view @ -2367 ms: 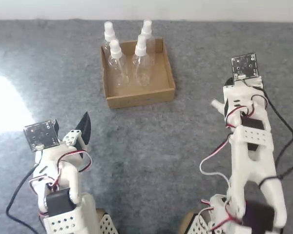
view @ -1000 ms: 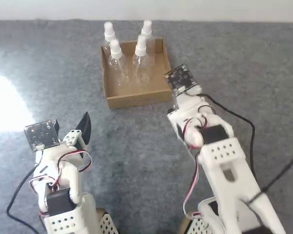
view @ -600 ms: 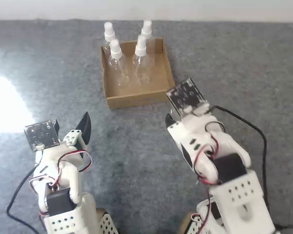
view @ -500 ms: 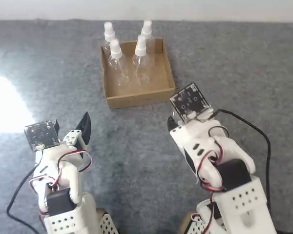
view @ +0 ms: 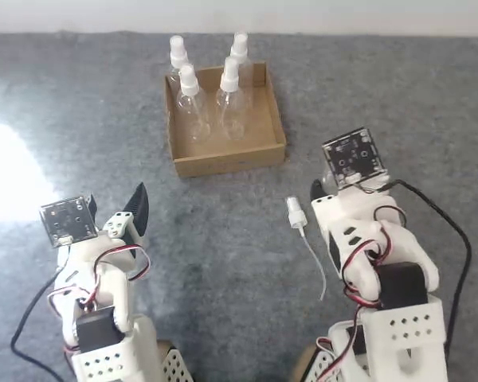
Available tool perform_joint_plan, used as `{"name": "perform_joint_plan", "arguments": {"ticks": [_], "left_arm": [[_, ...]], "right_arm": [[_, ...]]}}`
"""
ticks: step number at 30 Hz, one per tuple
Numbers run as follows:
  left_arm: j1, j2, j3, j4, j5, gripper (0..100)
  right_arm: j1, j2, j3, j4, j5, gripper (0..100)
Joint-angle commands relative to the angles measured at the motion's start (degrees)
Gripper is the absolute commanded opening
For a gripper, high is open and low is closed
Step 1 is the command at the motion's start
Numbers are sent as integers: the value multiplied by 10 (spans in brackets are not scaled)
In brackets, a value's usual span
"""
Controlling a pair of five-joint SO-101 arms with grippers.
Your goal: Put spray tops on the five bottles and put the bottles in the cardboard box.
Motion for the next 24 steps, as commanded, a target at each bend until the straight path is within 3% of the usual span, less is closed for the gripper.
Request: {"name": "perform_joint_plan", "arguments": {"ticks": [1, 10, 20, 24], "left_arm": [[3, -8, -7, -14, -5, 294], [3, -8, -7, -14, -5, 294], [3, -8, -7, -14, -5, 294], [3, -8, -7, -14, -5, 294]], "right_arm": [[45, -15, 4, -22, 0, 114], [112, -15, 97, -197, -4, 114], [109, -15, 145, -308, -4, 114], [62, -15, 175, -335, -5, 114]]}}
